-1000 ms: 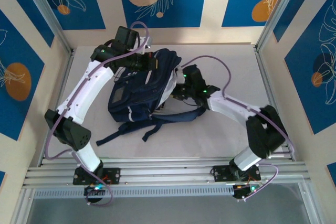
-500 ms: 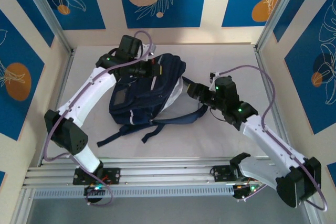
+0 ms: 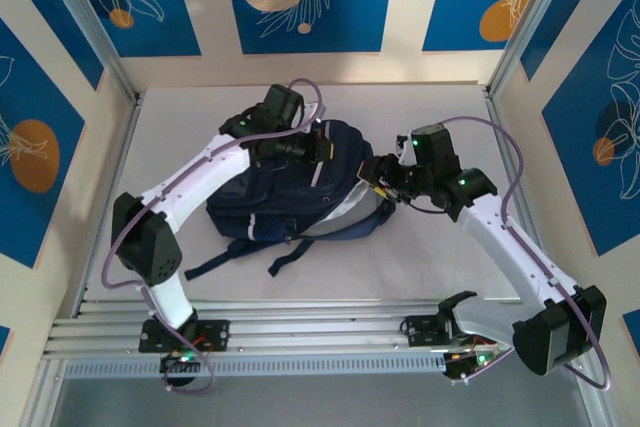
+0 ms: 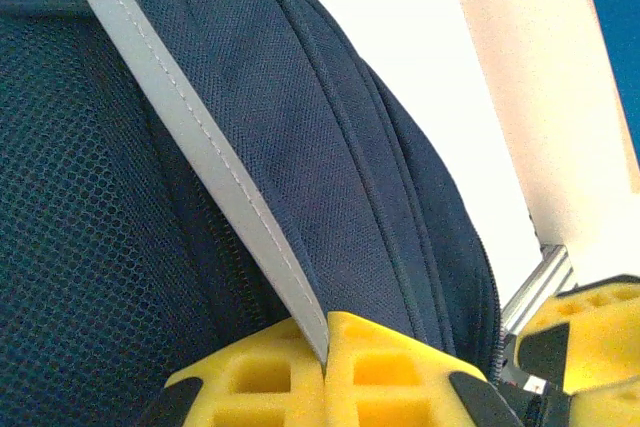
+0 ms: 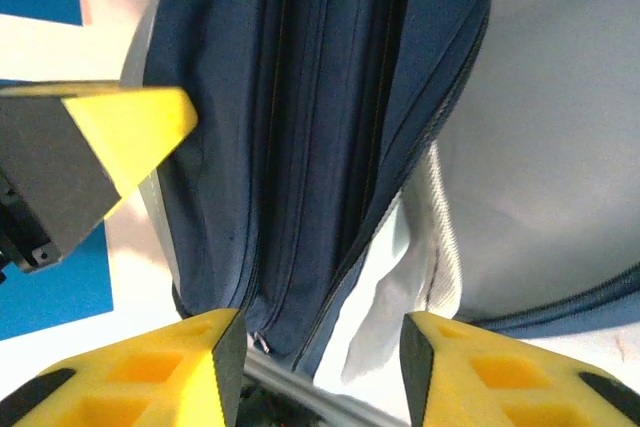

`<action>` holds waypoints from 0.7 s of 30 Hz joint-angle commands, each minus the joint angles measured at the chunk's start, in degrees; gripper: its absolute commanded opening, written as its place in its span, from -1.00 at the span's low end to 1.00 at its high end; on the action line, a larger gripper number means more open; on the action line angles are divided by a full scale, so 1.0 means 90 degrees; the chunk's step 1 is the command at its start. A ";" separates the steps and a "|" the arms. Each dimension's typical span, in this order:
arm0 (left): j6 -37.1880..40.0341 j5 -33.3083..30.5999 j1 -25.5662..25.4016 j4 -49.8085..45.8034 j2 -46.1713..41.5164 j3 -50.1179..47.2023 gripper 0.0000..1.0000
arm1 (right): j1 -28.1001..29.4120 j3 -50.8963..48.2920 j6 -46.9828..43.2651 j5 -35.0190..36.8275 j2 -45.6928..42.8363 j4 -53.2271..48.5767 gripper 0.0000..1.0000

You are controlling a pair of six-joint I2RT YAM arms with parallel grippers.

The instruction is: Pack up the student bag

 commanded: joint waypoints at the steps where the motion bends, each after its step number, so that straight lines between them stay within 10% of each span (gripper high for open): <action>1: -0.0119 0.0339 -0.0167 0.0469 0.0090 0.0029 -1.00 | 0.0000 0.0171 0.0227 -0.0381 0.0217 -0.0520 -0.04; 13: -0.0312 0.0396 -0.0316 0.0626 0.0199 0.0041 -1.00 | 0.0022 -0.0088 0.0338 -0.0287 0.1095 0.0042 -0.13; 21: -0.0213 0.0204 -0.0299 0.0400 0.0175 0.0230 -1.00 | 0.0043 -0.0189 0.0233 0.0009 0.1036 0.0101 -0.88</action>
